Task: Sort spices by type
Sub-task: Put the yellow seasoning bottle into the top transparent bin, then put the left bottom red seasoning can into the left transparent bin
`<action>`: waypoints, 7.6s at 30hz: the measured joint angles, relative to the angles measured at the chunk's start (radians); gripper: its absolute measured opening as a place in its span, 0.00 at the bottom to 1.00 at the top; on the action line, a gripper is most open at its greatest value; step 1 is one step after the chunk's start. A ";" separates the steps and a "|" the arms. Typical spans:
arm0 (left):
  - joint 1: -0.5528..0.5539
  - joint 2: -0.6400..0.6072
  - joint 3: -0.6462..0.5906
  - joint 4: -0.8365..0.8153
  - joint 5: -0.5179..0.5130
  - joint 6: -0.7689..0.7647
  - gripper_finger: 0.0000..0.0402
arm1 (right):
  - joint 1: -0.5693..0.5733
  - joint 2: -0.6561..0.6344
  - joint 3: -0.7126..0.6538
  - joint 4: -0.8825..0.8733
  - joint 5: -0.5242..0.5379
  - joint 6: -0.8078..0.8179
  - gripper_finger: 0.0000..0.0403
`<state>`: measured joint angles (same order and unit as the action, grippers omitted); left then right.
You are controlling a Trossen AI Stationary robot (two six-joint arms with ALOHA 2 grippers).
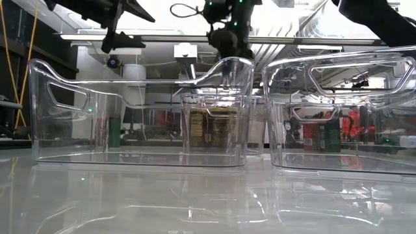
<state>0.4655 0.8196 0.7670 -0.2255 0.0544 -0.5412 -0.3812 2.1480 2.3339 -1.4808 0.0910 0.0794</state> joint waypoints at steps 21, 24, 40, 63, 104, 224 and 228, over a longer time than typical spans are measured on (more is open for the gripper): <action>-0.391 -0.005 0.000 -0.181 -0.488 -0.076 0.87 | 0.089 -0.012 -0.438 0.288 0.077 -0.190 0.01; -0.391 -0.004 0.000 -0.181 -0.501 -0.076 0.87 | 0.068 -0.012 -0.455 0.295 0.119 -0.168 0.00; -0.390 -0.004 -0.001 -0.193 -0.511 -0.056 0.87 | 0.039 -0.022 -0.405 0.304 0.065 -0.130 0.00; -0.603 -0.003 -0.002 -0.540 -0.156 -0.425 0.87 | 0.041 -0.190 -0.401 0.302 -0.158 -0.138 0.00; -1.415 0.439 0.069 -0.747 0.069 -1.292 0.00 | 0.027 -0.190 -0.402 0.337 -0.224 -0.185 0.00; -0.714 0.622 0.146 -0.876 -0.100 0.334 0.66 | 0.263 -0.587 -0.402 0.144 0.098 0.203 0.00; -0.715 0.676 0.146 -0.875 -0.099 0.336 0.66 | 0.263 -0.586 -0.402 0.145 0.098 0.203 0.00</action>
<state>-0.2493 1.4954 0.9127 -1.1007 -0.0450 -0.2048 -0.1177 1.5616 1.9324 -1.3361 0.1894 0.2829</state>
